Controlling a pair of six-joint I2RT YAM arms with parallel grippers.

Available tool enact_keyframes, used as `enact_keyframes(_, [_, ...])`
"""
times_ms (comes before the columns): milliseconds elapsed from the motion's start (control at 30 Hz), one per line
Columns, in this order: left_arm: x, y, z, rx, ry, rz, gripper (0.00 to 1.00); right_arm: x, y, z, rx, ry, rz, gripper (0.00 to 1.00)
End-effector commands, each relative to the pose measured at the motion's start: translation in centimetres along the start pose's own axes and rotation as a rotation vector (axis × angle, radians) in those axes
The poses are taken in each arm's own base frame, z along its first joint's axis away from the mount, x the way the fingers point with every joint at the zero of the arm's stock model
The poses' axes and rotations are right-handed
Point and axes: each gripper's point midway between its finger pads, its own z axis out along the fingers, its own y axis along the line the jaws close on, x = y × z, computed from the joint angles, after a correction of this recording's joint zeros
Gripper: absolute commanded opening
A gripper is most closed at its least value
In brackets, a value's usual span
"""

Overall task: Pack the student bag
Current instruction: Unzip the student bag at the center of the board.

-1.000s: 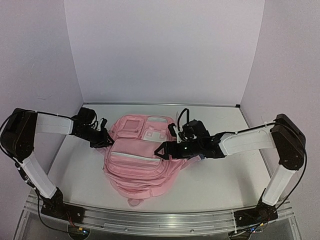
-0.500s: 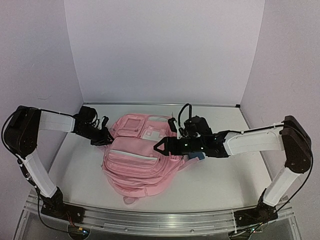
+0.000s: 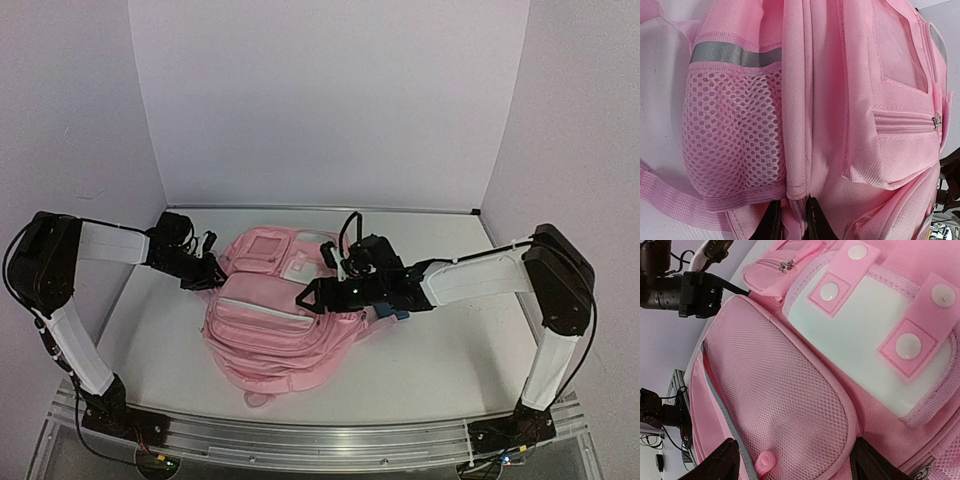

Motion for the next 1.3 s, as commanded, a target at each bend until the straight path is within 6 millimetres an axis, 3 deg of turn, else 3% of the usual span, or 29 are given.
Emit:
enact_keyframes(0, [-0.9,0.8,-0.1,-0.043,-0.029,0.025,0.00,0.6,1.5,1.0,-0.077,0.037,-0.023,0.77])
enact_keyframes(233, [-0.9,1.0,0.0,-0.051,-0.026,0.024,0.00,3.4,2.4,1.7,-0.152,0.152,-0.010,0.77])
enact_keyframes(567, [-1.1,1.5,0.0,-0.083,-0.031,0.018,0.00,6.3,6.5,-1.3,-0.284,0.257,-0.050,0.77])
enact_keyframes(733, [-1.4,1.8,0.0,-0.102,-0.035,0.003,0.00,7.1,8.5,-1.5,-0.322,0.294,-0.071,0.76])
enact_keyframes(967, [-1.4,1.8,-0.1,-0.111,-0.035,0.005,0.00,7.4,9.8,-2.1,-0.324,0.311,-0.102,0.75])
enact_keyframes(1100, [-1.5,1.8,-0.2,-0.111,-0.038,0.013,0.00,7.2,9.8,-2.6,-0.308,0.291,-0.125,0.72])
enact_keyframes(1267, [-1.4,1.7,-0.1,-0.107,-0.033,0.013,0.00,7.4,7.7,-1.1,-0.222,0.269,-0.142,0.61])
